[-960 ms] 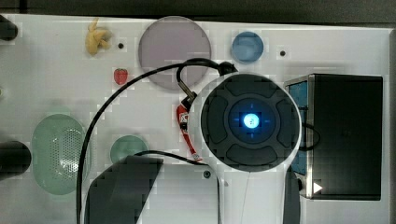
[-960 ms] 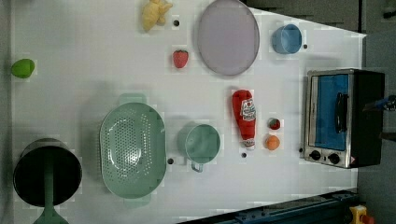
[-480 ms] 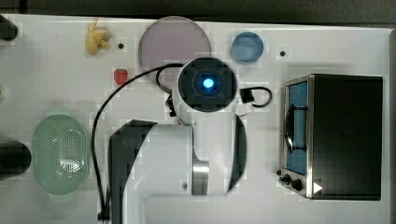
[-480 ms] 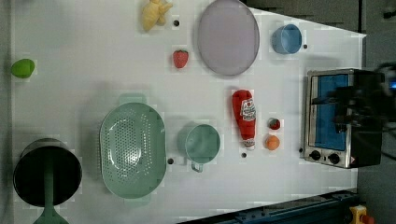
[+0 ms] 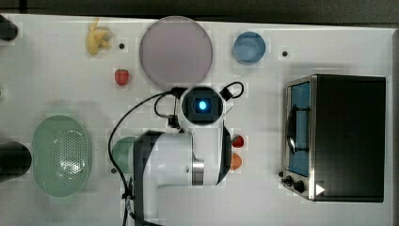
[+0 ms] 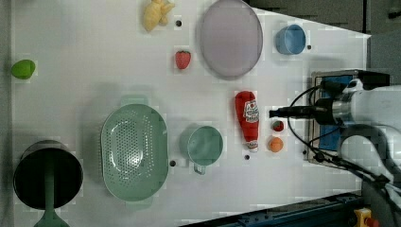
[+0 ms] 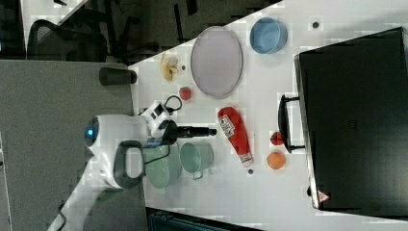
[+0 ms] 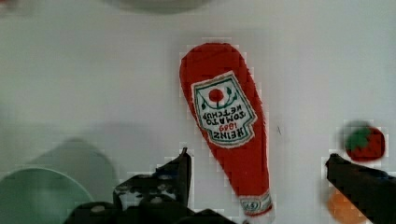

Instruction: Pick Ketchup from the table and place it in strainer.

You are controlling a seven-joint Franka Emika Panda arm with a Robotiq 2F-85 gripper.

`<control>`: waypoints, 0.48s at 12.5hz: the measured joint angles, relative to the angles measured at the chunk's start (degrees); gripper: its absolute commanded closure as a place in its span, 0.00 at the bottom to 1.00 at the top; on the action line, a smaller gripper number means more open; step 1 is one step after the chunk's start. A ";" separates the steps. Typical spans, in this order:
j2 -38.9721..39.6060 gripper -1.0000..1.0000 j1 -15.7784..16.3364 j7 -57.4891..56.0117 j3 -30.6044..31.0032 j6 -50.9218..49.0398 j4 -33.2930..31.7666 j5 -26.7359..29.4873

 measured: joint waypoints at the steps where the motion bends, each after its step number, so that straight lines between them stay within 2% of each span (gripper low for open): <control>1: 0.65 0.00 -0.05 -2.69 0.03 2.88 -1.68 0.01; 6: 5.35 0.00 -0.35 -7.78 0.41 12.31 -3.58 -0.22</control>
